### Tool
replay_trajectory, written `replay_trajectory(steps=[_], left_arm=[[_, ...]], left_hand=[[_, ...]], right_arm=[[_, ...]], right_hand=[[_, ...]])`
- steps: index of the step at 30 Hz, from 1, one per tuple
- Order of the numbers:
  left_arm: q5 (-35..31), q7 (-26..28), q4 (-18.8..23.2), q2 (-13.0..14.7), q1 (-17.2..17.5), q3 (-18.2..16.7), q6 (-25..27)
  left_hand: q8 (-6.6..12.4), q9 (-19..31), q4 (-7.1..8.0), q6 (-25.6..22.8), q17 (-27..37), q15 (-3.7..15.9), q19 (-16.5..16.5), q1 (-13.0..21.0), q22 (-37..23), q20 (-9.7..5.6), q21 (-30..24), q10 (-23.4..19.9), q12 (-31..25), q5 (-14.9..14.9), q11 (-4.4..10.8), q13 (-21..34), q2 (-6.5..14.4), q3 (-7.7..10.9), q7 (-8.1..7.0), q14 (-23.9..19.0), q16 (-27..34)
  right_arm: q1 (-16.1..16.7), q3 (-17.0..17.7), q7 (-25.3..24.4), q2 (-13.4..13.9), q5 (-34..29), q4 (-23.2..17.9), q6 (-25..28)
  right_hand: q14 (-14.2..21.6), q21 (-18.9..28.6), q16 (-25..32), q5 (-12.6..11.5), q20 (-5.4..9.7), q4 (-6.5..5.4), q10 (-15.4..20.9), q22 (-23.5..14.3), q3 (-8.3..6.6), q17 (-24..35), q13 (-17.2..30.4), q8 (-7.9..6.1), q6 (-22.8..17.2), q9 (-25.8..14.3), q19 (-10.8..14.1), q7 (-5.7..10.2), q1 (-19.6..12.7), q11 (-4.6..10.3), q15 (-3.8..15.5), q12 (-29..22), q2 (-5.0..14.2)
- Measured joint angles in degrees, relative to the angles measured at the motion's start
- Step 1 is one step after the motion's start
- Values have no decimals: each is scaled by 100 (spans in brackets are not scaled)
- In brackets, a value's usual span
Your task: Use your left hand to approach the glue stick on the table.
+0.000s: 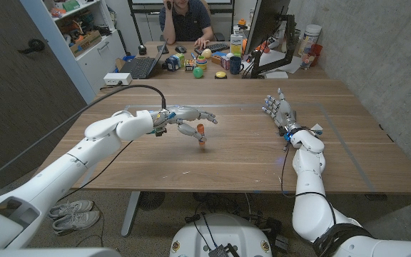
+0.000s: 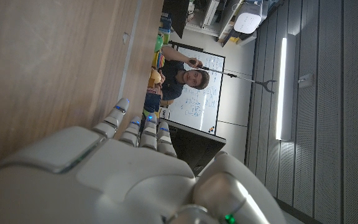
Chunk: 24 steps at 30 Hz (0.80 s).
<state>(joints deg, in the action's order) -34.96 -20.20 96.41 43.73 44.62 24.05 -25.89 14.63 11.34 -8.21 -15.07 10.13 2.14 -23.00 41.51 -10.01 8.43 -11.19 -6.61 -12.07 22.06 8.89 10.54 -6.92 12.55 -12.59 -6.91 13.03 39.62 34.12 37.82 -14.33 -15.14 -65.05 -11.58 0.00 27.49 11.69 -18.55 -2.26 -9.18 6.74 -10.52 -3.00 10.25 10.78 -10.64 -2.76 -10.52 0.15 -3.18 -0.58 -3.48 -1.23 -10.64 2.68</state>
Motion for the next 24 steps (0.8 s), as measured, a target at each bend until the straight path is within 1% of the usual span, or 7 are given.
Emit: replay_trajectory(steps=[4,6,11,13,17,21,24], left_arm=[[7,-25,-11,-12,-21,18,7],[10,-39,-12,-17,-32,25,16],[10,-70,-13,-31,-54,48,42],[10,-78,-14,-35,-61,54,50],[7,-108,-6,-49,-73,71,83],[-10,-135,13,-65,-83,91,121],[-26,-147,28,-78,-90,105,144]], left_hand=[[0,0,0,-31,0,0,0,22,0,0,0,0,22,0,0,0,22,0,-30,0,0],[0,0,0,-33,0,0,23,22,0,-23,0,0,22,0,0,0,22,0,-29,0,0],[0,0,0,-52,0,0,23,22,0,-23,0,16,43,0,17,28,22,0,-11,0,0],[0,-5,0,-75,8,0,44,22,1,-44,0,23,43,0,23,28,22,0,6,0,0],[0,-16,19,-92,15,0,54,22,1,-55,0,22,43,0,23,28,22,-18,-10,0,0],[0,-16,18,-91,15,0,54,45,1,-55,0,22,43,0,23,28,45,-18,-10,0,0],[0,-16,18,-112,15,0,54,45,1,-54,0,22,43,0,23,28,45,-17,-31,0,0]], right_arm=[[-15,12,5,7,-4,29,-5],[-27,22,10,17,-5,49,-7],[-46,38,23,34,-9,83,-9],[-52,44,27,39,-10,96,-10],[-77,63,42,63,-11,140,-18],[-102,81,64,86,-11,191,-32],[-125,98,78,106,-11,234,-44]], right_hand=[[0,0,0,0,0,0,0,0,0,0,0,0,0,0,0,0,-21,0,0,0,21],[0,0,0,0,0,0,0,0,0,0,0,0,0,0,0,0,-21,0,0,0,21],[0,-3,0,0,0,0,0,0,0,-13,0,0,0,0,0,0,-21,0,0,0,21],[0,-39,0,0,0,-19,0,0,19,-13,0,0,0,0,0,0,-21,0,0,0,21],[0,-39,0,0,0,-23,0,0,23,-13,0,0,0,0,0,0,-21,0,0,0,21],[0,-39,0,0,-1,1,0,0,46,-13,0,0,0,0,0,0,-21,0,1,0,21],[0,-38,0,0,-32,1,0,0,46,-13,0,0,0,0,32,0,-21,0,1,0,21]])
